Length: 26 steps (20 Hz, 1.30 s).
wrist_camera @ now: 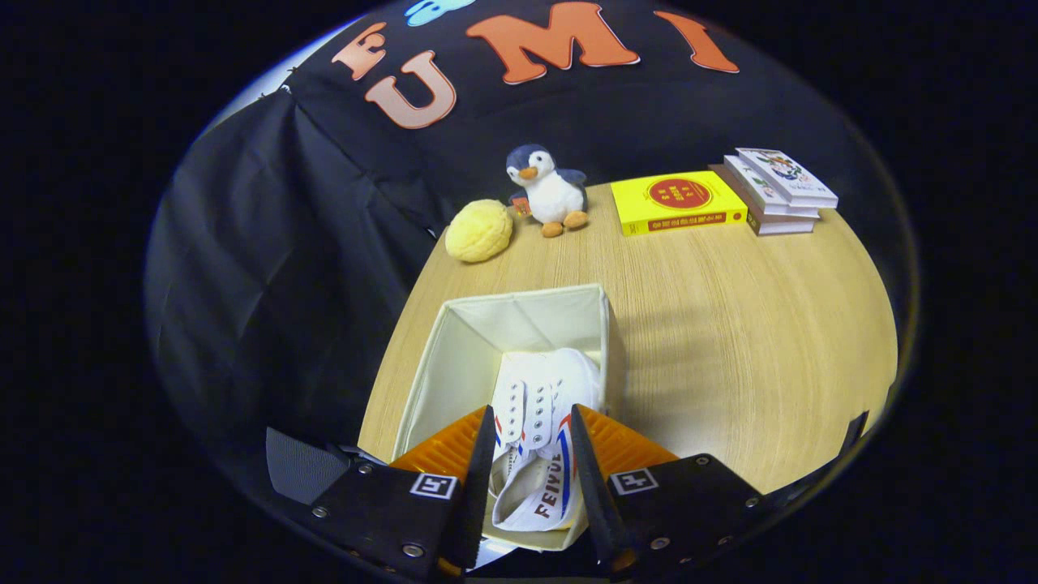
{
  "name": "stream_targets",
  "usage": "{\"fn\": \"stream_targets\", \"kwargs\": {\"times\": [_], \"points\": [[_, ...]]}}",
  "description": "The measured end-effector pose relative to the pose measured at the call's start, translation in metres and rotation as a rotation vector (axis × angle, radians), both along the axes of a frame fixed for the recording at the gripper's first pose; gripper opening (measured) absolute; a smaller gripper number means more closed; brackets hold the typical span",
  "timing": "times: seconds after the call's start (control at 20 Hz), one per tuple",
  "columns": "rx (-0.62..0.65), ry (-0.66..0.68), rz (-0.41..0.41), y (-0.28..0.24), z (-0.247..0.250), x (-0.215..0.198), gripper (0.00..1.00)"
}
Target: Open the storage box then place both shoes into the box .Put the left shoe in first, then the right shoe, with the right side of both shoes facing outward in a uniform manner.
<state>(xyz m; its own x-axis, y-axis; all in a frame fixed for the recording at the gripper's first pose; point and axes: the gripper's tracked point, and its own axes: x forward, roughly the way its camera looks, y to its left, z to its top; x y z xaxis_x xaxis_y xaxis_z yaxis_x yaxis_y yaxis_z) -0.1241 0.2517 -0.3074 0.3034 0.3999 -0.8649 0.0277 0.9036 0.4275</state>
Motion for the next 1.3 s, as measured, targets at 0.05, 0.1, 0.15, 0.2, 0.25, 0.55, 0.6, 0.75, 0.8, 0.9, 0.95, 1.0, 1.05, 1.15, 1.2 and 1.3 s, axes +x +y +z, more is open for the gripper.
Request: {"fn": "stream_targets", "kwargs": {"times": [0.05,0.1,0.15,0.2,0.25,0.55,0.6,0.75,0.8,0.9,0.95,1.0,1.05,1.15,1.2,1.3], "points": [[0.006,-0.032,-0.006,-0.006,0.008,0.008,0.59],[0.008,-0.070,-0.007,-0.013,0.016,0.017,0.62],[0.004,-0.102,-0.010,-0.021,0.024,0.024,0.65],[0.002,-0.139,-0.011,-0.029,0.032,0.032,0.67],[-0.005,-0.179,-0.015,-0.039,0.042,0.038,0.72],[-0.083,-0.420,-0.043,-0.099,0.094,0.080,0.89],[-0.095,-0.458,-0.050,-0.109,0.103,0.086,0.90],[-0.150,-0.553,-0.069,-0.140,0.128,0.093,0.94],[-0.162,-0.578,-0.079,-0.147,0.134,0.097,0.95],[-0.176,-0.635,-0.089,-0.158,0.150,0.103,0.96],[-0.190,-0.664,-0.092,-0.166,0.159,0.105,0.97],[-0.206,-0.698,-0.099,-0.173,0.168,0.108,0.98],[-0.224,-0.733,-0.105,-0.180,0.176,0.111,0.98],[-0.254,-0.790,-0.118,-0.191,0.191,0.114,0.98],[-0.261,-0.816,-0.127,-0.196,0.197,0.116,0.98],[-0.266,-0.885,-0.153,-0.206,0.212,0.120,0.99]]}}
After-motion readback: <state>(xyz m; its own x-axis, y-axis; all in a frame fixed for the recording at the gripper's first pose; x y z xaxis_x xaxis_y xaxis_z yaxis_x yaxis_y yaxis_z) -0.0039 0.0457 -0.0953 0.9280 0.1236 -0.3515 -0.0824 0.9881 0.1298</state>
